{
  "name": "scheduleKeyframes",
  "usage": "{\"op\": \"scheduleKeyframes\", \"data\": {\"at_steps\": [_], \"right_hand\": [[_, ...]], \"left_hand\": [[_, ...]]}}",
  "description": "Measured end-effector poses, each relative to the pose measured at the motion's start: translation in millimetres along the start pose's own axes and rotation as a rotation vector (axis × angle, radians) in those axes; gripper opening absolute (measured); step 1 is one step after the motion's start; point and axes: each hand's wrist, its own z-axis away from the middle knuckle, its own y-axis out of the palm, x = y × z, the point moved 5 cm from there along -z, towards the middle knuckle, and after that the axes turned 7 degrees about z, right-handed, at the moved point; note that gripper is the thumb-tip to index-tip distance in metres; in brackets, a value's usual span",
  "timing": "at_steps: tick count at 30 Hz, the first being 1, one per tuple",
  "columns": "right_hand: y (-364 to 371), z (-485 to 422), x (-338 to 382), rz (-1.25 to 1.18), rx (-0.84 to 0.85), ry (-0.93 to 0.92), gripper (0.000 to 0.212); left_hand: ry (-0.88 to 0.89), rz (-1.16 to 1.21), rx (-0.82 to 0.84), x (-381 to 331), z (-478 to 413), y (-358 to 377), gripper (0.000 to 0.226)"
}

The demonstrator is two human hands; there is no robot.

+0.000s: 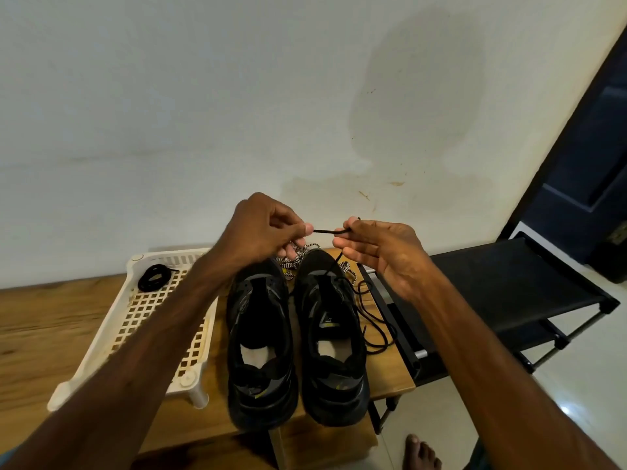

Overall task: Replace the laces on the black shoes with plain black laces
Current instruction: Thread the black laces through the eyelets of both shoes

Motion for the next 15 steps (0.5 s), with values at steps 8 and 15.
{"op": "scheduleKeyframes", "data": {"at_steps": [8, 15], "right_hand": [[6, 20, -12, 0.820, 0.649, 0.205, 0.046], [7, 1, -1, 0.574, 0.183, -0.192, 0.032]], "left_hand": [[0.060, 0.238, 0.232, -16, -2, -6, 0.013], [0.094, -0.036, 0.208, -2, 0, 32, 0.013]]}}
